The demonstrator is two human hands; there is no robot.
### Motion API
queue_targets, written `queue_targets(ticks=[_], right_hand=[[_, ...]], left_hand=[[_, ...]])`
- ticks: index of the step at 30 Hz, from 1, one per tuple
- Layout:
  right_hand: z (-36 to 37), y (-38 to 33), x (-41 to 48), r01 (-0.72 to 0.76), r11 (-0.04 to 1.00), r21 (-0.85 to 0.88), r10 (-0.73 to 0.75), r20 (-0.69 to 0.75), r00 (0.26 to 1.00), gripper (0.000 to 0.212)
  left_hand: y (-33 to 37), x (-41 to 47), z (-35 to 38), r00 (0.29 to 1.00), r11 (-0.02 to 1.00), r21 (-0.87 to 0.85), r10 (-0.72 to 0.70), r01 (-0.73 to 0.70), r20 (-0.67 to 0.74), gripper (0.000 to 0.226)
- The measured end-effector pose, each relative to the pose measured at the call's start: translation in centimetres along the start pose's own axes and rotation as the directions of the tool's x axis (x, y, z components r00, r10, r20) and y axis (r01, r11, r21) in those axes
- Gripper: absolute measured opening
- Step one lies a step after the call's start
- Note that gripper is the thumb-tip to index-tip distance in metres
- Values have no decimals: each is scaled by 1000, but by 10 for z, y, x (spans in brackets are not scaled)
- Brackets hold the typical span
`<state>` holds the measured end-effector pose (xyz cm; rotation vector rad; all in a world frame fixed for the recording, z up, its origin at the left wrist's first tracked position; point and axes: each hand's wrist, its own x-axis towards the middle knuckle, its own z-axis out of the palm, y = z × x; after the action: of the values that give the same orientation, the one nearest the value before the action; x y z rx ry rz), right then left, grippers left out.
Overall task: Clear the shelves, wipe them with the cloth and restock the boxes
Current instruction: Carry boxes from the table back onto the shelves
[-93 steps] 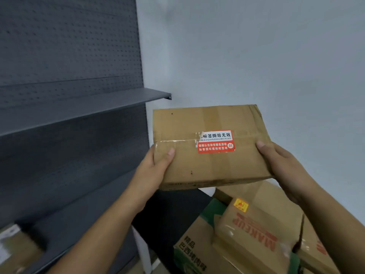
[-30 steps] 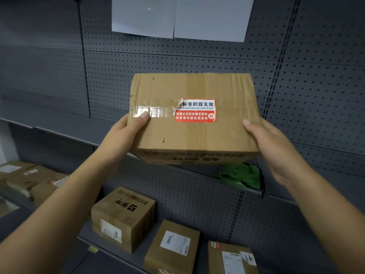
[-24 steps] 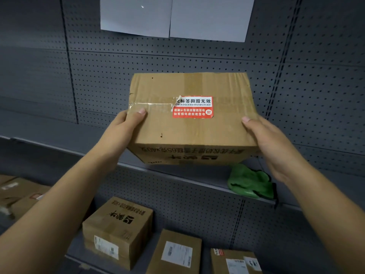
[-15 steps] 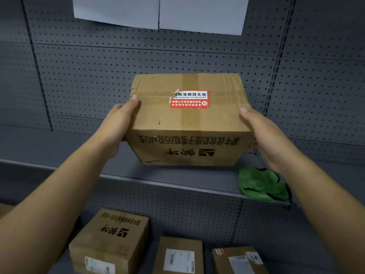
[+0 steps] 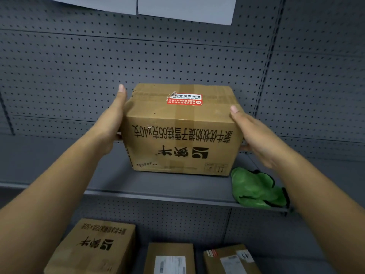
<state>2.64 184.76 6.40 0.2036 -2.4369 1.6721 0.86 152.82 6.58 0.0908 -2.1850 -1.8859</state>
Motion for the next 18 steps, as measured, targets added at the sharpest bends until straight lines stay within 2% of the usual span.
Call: queue_targets(ticks=[3,6,8,11,15,18], right_hand=[[-4,2,6,-33,999,-9,33,2,999,66],[-8,5,12,-71,997,-24,71,13,997,59],[-11,8,17,-93,995,-35,94,21,995,63],[-14,13,24,-135,990,-47,136,20,990,73],[-16,16,30,-152,988,-33,153,15,988,73],[-17,18,36,-159,987,-30,159,5,987,72]], left_hand=[[-1,9,6,1000,1000,15,-14,14,-2,115],[-2,17,14,1000,999,49,-15,16,-3,125],[-4,21,19,1000,997,77,-21,20,0,128],[-6,24,26,1000,993,115,-20,18,16,126],[-8,28,33,1000,991,133,-29,29,-2,127],[-8,31,39,999,990,140,-27,31,-26,108]])
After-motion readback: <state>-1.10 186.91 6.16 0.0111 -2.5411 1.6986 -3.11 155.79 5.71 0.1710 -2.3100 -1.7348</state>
